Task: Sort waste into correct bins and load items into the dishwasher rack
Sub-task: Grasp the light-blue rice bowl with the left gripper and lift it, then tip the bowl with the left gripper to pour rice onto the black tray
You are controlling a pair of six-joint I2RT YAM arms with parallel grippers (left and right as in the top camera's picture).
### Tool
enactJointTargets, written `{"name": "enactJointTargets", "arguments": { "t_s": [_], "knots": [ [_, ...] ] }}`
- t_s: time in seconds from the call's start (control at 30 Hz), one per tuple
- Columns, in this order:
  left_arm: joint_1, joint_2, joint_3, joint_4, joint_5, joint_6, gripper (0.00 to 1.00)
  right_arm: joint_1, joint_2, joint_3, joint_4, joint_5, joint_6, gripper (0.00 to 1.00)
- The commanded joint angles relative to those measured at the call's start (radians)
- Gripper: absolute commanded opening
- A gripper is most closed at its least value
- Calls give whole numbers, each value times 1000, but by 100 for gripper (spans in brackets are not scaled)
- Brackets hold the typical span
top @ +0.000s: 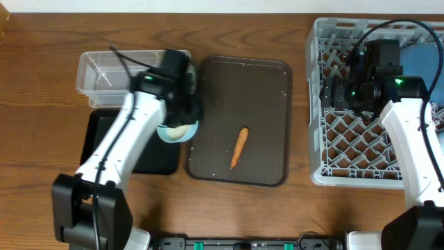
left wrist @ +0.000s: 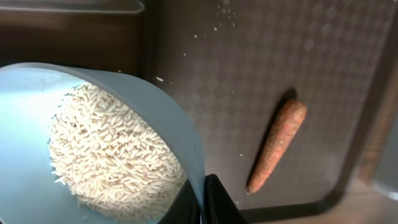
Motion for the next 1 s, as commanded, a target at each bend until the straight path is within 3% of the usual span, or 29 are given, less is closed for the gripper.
{"name": "enactJointTargets", "arguments": {
  "t_s": [0.0,0.3,0.6,0.97],
  "knots": [
    [97,-30,-23,-16,181,79,6,16,-5,11,-1,5,-10,90],
    [354,-39,-145,-15,488,249,6,16,-5,11,-2,30,-10,90],
    [642,-39,-282,-15,1024,589,6,16,-5,11,-4,30,-9,90],
    [900,-38,-440,-16,1189,654,6,16,-5,11,-8,30,-9,90]
  ]
}}
